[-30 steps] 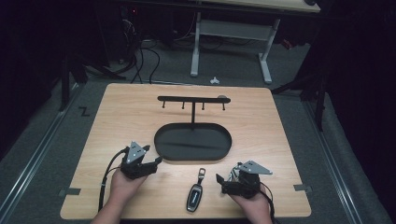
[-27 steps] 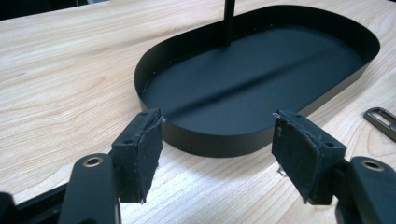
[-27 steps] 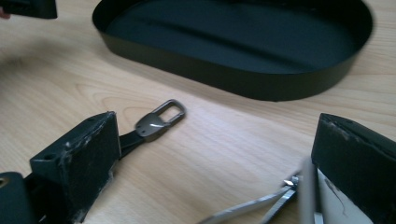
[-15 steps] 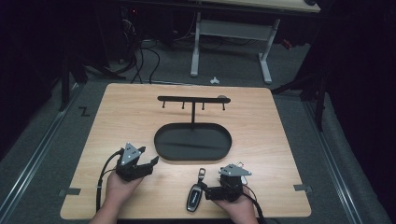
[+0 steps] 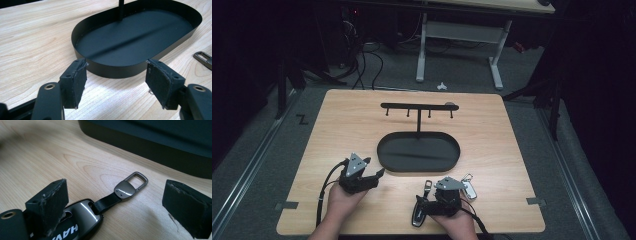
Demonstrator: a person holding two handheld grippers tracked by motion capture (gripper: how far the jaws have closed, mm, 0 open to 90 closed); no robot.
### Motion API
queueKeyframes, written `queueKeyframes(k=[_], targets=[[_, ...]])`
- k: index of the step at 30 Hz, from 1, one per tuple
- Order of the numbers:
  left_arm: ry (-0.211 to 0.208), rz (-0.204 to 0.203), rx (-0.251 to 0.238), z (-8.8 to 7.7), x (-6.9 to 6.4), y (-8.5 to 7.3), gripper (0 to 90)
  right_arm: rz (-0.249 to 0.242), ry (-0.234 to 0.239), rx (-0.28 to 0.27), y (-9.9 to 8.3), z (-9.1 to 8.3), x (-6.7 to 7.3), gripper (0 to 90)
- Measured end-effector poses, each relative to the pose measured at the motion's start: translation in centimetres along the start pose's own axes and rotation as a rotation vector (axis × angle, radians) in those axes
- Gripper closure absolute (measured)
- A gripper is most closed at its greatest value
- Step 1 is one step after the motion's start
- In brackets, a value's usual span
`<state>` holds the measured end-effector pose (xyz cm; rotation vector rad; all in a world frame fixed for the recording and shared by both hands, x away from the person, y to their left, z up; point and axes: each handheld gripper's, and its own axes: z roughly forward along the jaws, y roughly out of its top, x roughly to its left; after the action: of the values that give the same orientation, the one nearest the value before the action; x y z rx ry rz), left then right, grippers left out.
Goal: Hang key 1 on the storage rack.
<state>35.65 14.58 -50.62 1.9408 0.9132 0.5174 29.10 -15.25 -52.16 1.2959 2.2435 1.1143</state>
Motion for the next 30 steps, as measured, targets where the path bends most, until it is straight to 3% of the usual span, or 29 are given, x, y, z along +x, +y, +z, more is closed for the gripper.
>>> queueKeyframes(k=[2,8,15,19,23,26,30], targets=[[0.001,0.001,0.003,0.0,0.1,-0.1,33.7,-0.044,-0.021,0.015,0.0,0.3,0.5,7.4],[0.002,-0.006,0.008,0.0,0.2,-0.2,33.7,-0.053,-0.038,0.047,-0.1,0.4,0.2,8.7],[0.002,-0.007,0.006,0.2,0.3,-0.1,33.8,-0.016,-0.073,0.045,-0.5,-0.7,-1.6,9.3],[-0.002,-0.003,0.011,0.2,0.2,-0.1,33.8,0.002,-0.057,0.028,-0.6,-1.4,-2.0,9.6],[-0.002,-0.007,0.005,0.2,0.2,-0.1,33.8,0.013,-0.006,0.036,-0.7,-1.4,-1.2,9.6],[-0.001,-0.006,0.002,0.2,0.2,0.0,33.9,-0.028,0.013,0.065,-1.0,-0.8,0.0,9.6],[-0.002,-0.007,0.002,0.1,0.3,0.0,33.9,-0.042,0.001,0.085,-1.1,-0.7,-0.1,10.5]])
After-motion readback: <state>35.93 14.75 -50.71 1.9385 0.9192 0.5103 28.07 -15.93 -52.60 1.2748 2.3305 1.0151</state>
